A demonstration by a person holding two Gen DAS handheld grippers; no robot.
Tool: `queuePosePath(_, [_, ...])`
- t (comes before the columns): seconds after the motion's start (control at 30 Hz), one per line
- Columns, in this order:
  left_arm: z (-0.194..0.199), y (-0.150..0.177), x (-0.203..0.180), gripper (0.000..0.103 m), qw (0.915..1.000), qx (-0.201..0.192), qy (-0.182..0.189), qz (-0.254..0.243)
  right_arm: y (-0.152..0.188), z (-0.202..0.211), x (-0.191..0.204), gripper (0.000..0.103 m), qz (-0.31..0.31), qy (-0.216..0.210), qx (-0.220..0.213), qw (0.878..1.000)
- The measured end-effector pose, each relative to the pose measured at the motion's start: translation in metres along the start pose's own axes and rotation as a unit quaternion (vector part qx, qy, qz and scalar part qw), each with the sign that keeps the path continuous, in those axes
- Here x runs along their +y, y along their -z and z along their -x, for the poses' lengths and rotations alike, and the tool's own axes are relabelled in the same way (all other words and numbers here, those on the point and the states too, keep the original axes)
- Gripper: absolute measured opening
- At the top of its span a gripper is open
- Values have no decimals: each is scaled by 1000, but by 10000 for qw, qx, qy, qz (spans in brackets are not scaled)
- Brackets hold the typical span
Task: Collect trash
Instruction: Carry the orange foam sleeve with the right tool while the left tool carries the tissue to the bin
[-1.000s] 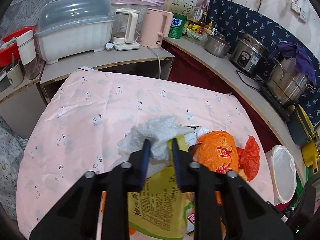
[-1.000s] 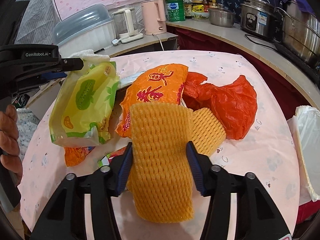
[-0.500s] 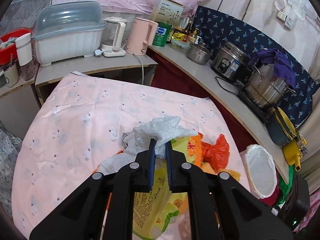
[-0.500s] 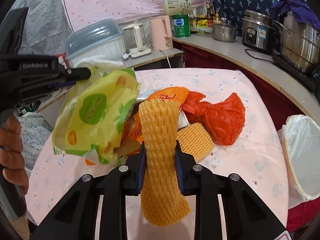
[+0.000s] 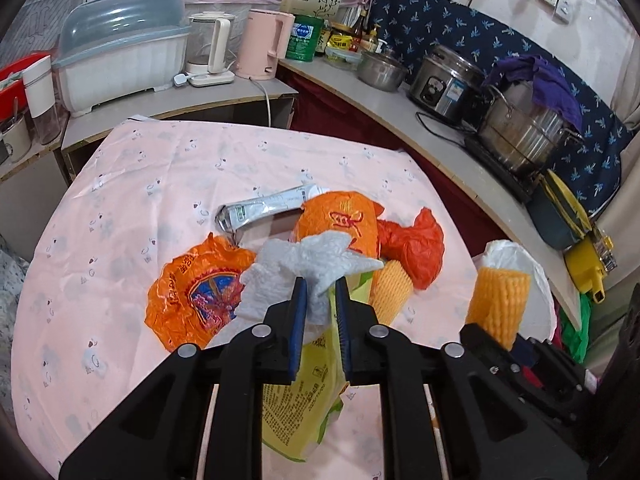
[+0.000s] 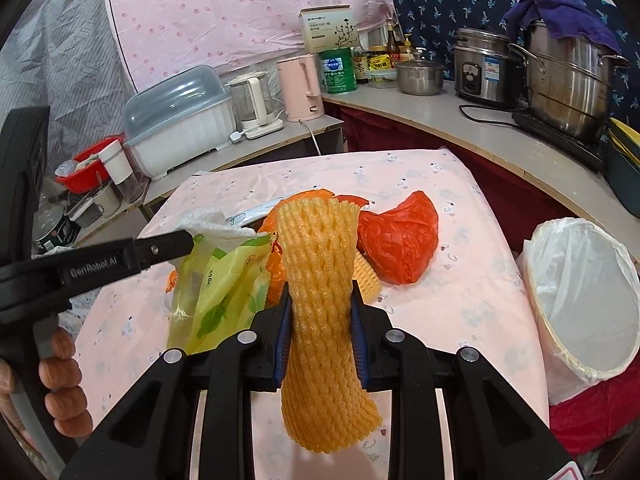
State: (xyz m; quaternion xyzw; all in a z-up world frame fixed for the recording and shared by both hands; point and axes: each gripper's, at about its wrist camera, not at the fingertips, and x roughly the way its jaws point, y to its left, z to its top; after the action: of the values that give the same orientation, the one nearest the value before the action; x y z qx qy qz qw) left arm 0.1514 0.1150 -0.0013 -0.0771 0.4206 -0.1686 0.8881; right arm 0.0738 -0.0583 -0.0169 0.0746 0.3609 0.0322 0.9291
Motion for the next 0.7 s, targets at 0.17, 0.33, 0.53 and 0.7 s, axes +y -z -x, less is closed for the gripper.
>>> queuePosePath(0.17, [4, 3, -3, 5, 10000, -30, -17, -41, 2, 6, -9, 24, -113, 15, -53, 9999])
queuePosePath(0.33, [21, -7, -14, 4, 9996, -240, 9, -131, -2, 15, -20, 24, -244, 29, -184, 9995])
queuePosePath(0.53, [42, -19, -36, 4, 9981, -521, 120, -305, -11, 33, -36, 24, -355, 68, -435, 9984])
queuePosePath(0.7, [55, -31, -64, 4, 9957, -726, 271, -509, -16, 50, -51, 24, -447, 146, -628, 9969])
